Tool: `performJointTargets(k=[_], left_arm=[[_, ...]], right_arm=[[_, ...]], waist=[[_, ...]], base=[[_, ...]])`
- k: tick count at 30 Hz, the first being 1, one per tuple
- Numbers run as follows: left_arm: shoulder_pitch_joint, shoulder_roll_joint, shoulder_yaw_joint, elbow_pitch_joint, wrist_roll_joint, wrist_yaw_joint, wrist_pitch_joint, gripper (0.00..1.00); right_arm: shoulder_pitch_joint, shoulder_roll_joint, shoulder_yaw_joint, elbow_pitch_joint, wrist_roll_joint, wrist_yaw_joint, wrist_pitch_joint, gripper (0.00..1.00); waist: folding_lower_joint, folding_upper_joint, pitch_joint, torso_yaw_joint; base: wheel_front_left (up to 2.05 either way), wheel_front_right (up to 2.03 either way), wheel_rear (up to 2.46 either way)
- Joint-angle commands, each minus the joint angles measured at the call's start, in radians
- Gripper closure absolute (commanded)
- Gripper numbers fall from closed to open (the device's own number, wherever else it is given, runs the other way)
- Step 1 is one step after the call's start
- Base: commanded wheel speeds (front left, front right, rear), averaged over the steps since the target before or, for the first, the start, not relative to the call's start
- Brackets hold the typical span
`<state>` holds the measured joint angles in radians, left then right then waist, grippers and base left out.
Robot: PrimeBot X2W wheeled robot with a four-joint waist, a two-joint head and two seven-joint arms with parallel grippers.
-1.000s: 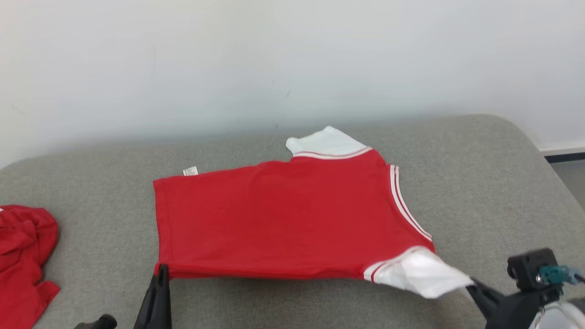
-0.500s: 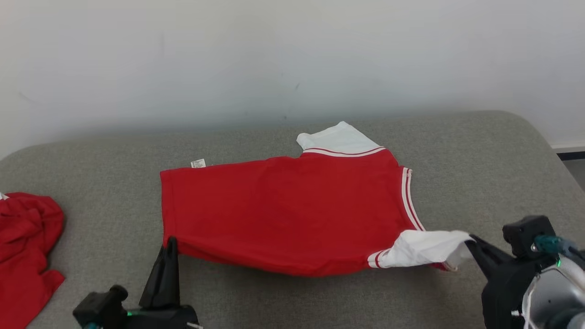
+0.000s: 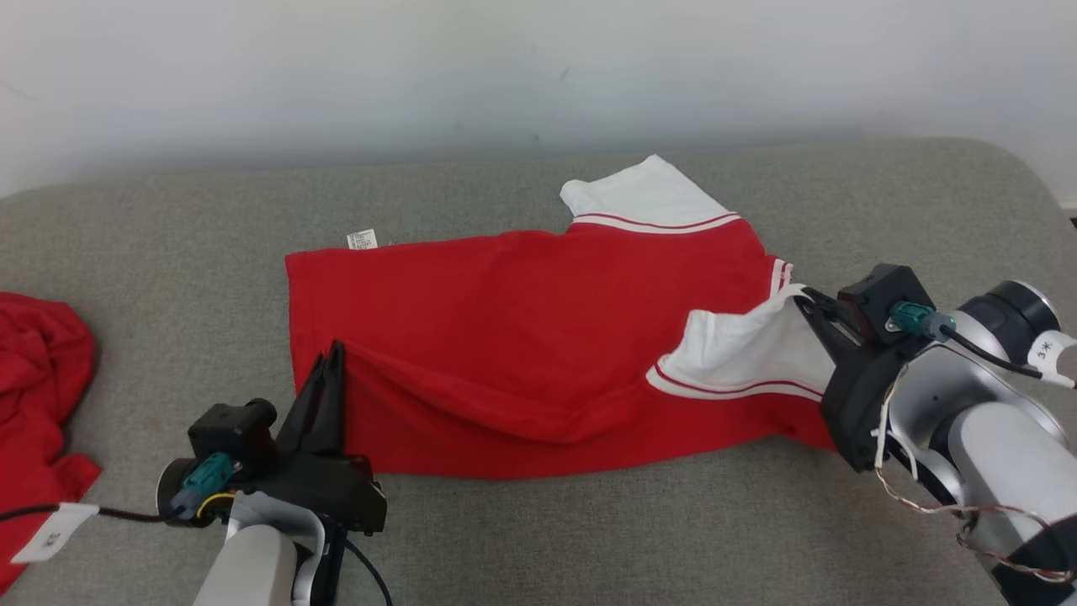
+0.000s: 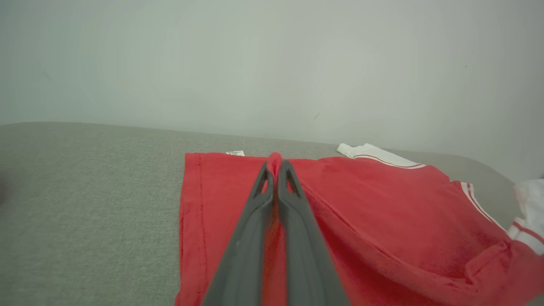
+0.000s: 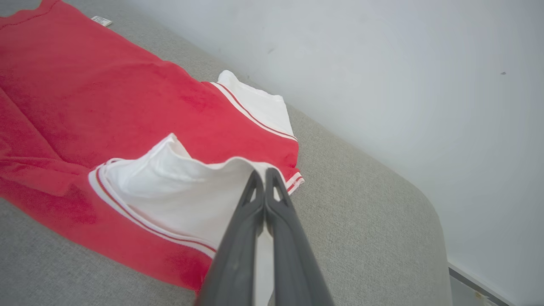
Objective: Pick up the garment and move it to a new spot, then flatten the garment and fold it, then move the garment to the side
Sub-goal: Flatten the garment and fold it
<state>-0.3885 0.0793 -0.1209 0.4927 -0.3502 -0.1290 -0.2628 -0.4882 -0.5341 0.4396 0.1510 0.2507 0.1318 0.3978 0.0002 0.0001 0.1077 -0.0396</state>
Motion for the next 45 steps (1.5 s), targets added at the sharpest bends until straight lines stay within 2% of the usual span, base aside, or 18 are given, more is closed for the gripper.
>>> performJointTargets(k=[1, 10, 15, 19, 21, 23, 27, 31, 32, 39, 45], left_arm=[[-0.035, 0.009, -0.013, 0.044, 0.024, 0.001, -0.005, 1.0], [-0.121, 0.012, -0.074, 0.193, 0.04, -0.001, -0.005, 1.0], [-0.128, 0.007, -0.083, 0.201, 0.022, -0.002, -0.004, 1.0], [-0.093, 0.0, -0.082, 0.151, -0.003, -0.002, -0.004, 1.0], [-0.052, 0.002, -0.095, 0.111, -0.022, -0.002, -0.004, 1.0], [0.032, 0.034, -0.154, 0.035, -0.064, -0.002, -0.004, 1.0], [0.157, 0.105, -0.217, -0.058, -0.123, -0.001, -0.004, 1.0], [0.256, 0.141, -0.21, -0.091, -0.147, -0.001, -0.005, 1.0], [0.291, 0.149, -0.189, -0.081, -0.149, -0.001, -0.004, 1.0], [0.305, 0.133, -0.171, 0.002, -0.142, -0.001, -0.005, 1.0], [0.269, 0.107, -0.108, 0.045, -0.12, -0.001, -0.004, 1.0]], right_arm=[[-0.055, 0.003, 0.033, 0.046, 0.0, -0.002, -0.034, 1.0], [-0.2, 0.041, 0.105, 0.271, 0.035, -0.002, -0.161, 1.0], [-0.219, 0.051, 0.117, 0.322, 0.055, -0.002, -0.201, 1.0], [-0.175, 0.045, 0.106, 0.323, 0.111, -0.002, -0.218, 1.0], [-0.12, 0.026, 0.097, 0.278, 0.169, -0.002, -0.206, 1.0], [-0.012, -0.024, 0.065, 0.163, 0.253, -0.002, -0.173, 1.0], [0.18, -0.074, -0.006, -0.027, 0.299, -0.002, -0.091, 1.0], [0.38, -0.055, -0.104, -0.169, 0.308, -0.002, 0.006, 1.0], [0.465, -0.04, -0.141, -0.219, 0.3, -0.002, 0.065, 1.0], [0.58, -0.003, -0.172, -0.288, 0.222, -0.002, 0.195, 1.0], [0.55, 0.005, -0.175, -0.32, 0.202, -0.002, 0.196, 1.0]], waist=[[-0.0002, -0.0001, 0.04, 0.01], [-0.0002, -0.0001, 0.077, 0.051], [-0.0002, -0.0001, 0.072, 0.067], [-0.0002, -0.0001, 0.045, 0.083], [-0.0002, -0.0001, 0.025, 0.089], [-0.0002, -0.0001, -0.011, 0.088], [-0.0002, -0.0001, -0.052, 0.072], [-0.0002, -0.0001, -0.091, 0.059], [-0.0002, -0.0001, -0.107, 0.051], [-0.0002, -0.0001, -0.119, 0.032], [-0.0002, -0.0001, -0.118, 0.034]], base=[[0.0, 0.0, 0.0], [0.0, 0.0, 0.0], [0.0, 0.0, 0.0], [0.0, 0.0, 0.0], [0.0, 0.0, 0.0], [0.0, 0.0, 0.0], [0.0, 0.0, 0.0], [0.0, 0.0, 0.0], [0.0, 0.0, 0.0], [0.0, 0.0, 0.0], [0.0, 0.0, 0.0]])
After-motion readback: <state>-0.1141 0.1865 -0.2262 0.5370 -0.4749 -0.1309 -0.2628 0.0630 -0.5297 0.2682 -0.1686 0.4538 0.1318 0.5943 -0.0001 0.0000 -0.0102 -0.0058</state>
